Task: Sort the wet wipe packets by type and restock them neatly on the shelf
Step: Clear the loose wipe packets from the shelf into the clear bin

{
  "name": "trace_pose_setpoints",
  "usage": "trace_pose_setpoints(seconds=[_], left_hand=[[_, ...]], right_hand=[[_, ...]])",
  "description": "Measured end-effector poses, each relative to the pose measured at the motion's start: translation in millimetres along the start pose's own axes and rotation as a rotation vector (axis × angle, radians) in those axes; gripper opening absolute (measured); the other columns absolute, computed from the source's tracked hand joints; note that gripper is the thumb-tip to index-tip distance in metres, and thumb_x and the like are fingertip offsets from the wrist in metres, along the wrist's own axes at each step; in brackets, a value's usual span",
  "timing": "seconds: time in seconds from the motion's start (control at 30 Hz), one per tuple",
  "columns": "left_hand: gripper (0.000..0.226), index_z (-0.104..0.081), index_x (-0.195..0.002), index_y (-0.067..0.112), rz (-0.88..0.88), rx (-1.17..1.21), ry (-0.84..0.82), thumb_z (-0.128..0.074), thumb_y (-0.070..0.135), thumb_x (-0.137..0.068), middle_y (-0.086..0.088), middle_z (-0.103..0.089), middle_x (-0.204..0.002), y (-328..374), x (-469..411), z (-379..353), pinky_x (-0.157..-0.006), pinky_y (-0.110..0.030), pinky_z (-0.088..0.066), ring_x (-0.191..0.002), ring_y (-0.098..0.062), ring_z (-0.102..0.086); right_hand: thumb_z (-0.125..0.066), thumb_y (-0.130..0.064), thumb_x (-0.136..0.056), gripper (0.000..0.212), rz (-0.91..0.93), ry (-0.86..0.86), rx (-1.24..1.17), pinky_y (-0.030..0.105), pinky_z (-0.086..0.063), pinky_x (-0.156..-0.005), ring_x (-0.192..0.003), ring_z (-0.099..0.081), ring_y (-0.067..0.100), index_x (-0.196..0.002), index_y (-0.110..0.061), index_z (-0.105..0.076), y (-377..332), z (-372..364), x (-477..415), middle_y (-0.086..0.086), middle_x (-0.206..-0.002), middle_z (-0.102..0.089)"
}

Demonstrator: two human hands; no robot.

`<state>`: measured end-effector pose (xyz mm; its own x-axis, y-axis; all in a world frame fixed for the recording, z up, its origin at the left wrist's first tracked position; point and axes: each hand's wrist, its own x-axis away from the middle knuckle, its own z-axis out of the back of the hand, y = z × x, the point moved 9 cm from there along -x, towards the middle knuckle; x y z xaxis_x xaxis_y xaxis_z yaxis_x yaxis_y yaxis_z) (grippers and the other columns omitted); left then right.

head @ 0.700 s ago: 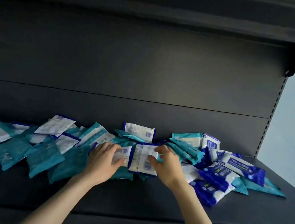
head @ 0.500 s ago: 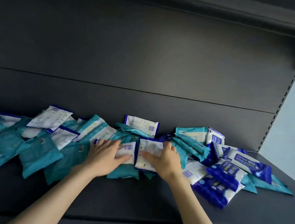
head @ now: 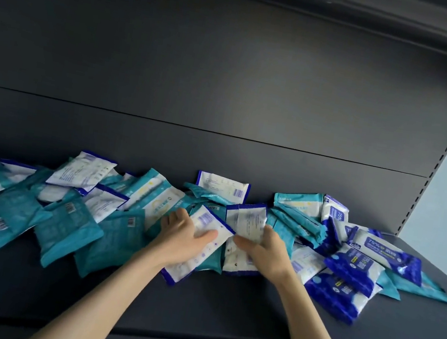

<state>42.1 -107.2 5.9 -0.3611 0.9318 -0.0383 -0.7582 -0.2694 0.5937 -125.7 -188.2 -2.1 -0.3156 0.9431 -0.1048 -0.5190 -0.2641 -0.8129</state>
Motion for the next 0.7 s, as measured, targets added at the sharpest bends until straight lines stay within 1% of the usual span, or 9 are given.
trace_pose_setpoints(seconds=[0.1, 0.2, 0.27, 0.33, 0.37, 0.47, 0.57, 0.63, 0.7], left_hand=[[0.089, -0.017, -0.142, -0.001, 0.055, -0.009, 0.05, -0.053, 0.058, -0.086, -0.019, -0.023, -0.147, -3, 2, 3, -0.104, -0.038, -0.032, -0.137, -0.031, -0.022], [0.094, -0.027, -0.136, -0.001, 0.077, 0.008, 0.047, -0.062, 0.063, -0.077, -0.017, -0.038, -0.138, -9, 4, 3, -0.093, -0.034, -0.04, -0.128, -0.029, -0.037], [0.099, -0.024, -0.139, -0.002, 0.081, 0.041, 0.004, -0.067, 0.06, -0.075, -0.014, -0.04, -0.139, -8, 7, 2, -0.09, -0.03, -0.041, -0.127, -0.026, -0.041], [0.105, -0.017, -0.145, -0.001, 0.111, 0.085, -0.016, -0.072, 0.054, -0.074, -0.013, -0.034, -0.148, -8, 9, 3, -0.096, -0.03, -0.039, -0.133, -0.025, -0.038], [0.106, -0.017, -0.146, 0.0, 0.134, 0.133, -0.023, -0.075, 0.051, -0.073, -0.012, -0.031, -0.151, -10, 9, 3, -0.1, -0.031, -0.038, -0.135, -0.025, -0.036], [0.106, -0.026, -0.145, 0.004, 0.212, 0.323, -0.025, -0.086, 0.039, -0.064, -0.01, -0.034, -0.149, -16, 10, 1, -0.104, -0.033, -0.036, -0.135, -0.025, -0.036], [0.097, -0.036, -0.137, 0.002, 0.272, 0.457, 0.002, -0.089, 0.03, -0.06, -0.012, -0.044, -0.14, -22, 14, 2, -0.095, -0.034, -0.041, -0.128, -0.027, -0.043], [0.089, -0.041, -0.129, 0.001, 0.293, 0.497, 0.031, -0.09, 0.027, -0.059, -0.014, -0.049, -0.133, -25, 19, 5, -0.086, -0.033, -0.042, -0.122, -0.029, -0.047], [0.089, -0.044, -0.127, 0.001, 0.283, 0.508, 0.048, -0.091, 0.028, -0.057, -0.014, -0.052, -0.129, -29, 22, 7, -0.087, -0.034, -0.044, -0.118, -0.029, -0.051]], right_hand=[[-0.066, -0.032, -0.087, 0.037, 0.01, -0.013, 0.027, 0.029, -0.048, -0.064, -0.082, -0.06, 0.02, -0.11, -0.007, -0.05, 0, 7, 5, 0.007, -0.101, -0.063], [-0.065, -0.034, -0.088, 0.037, 0.007, -0.041, 0.117, 0.025, -0.043, -0.064, -0.087, -0.057, 0.021, -0.108, -0.008, -0.048, 1, 4, 12, 0.007, -0.102, -0.06], [-0.066, -0.037, -0.087, 0.039, 0.019, -0.071, 0.142, 0.029, -0.047, -0.075, -0.097, -0.058, 0.023, -0.112, -0.012, -0.05, 1, -6, 18, 0.006, -0.108, -0.061], [-0.066, -0.043, -0.085, 0.043, 0.02, -0.086, 0.174, 0.038, -0.048, -0.087, -0.107, -0.055, 0.026, -0.114, -0.015, -0.05, 2, -12, 20, 0.005, -0.115, -0.06], [-0.065, -0.045, -0.084, 0.044, 0.012, -0.088, 0.197, 0.039, -0.047, -0.088, -0.108, -0.054, 0.026, -0.114, -0.015, -0.05, 3, -12, 20, 0.005, -0.116, -0.06], [-0.069, -0.04, -0.083, 0.042, 0.004, -0.047, 0.214, 0.036, -0.052, -0.077, -0.096, -0.06, 0.023, -0.111, -0.012, -0.053, 0, -2, 23, 0.005, -0.108, -0.062], [-0.074, -0.032, -0.079, 0.04, 0.04, 0.006, 0.171, 0.039, -0.055, -0.075, -0.09, -0.062, 0.022, -0.106, -0.01, -0.054, -6, 4, 28, 0.005, -0.104, -0.064], [-0.077, -0.026, -0.078, 0.039, 0.042, -0.017, 0.111, 0.028, -0.053, -0.063, -0.084, -0.06, 0.016, -0.104, -0.013, -0.05, -8, 3, 30, 0.0, -0.103, -0.062], [-0.078, -0.023, -0.077, 0.044, 0.028, -0.061, 0.077, 0.018, -0.046, -0.051, -0.076, -0.057, 0.011, -0.104, -0.018, -0.044, -11, 2, 33, -0.002, -0.098, -0.056]])
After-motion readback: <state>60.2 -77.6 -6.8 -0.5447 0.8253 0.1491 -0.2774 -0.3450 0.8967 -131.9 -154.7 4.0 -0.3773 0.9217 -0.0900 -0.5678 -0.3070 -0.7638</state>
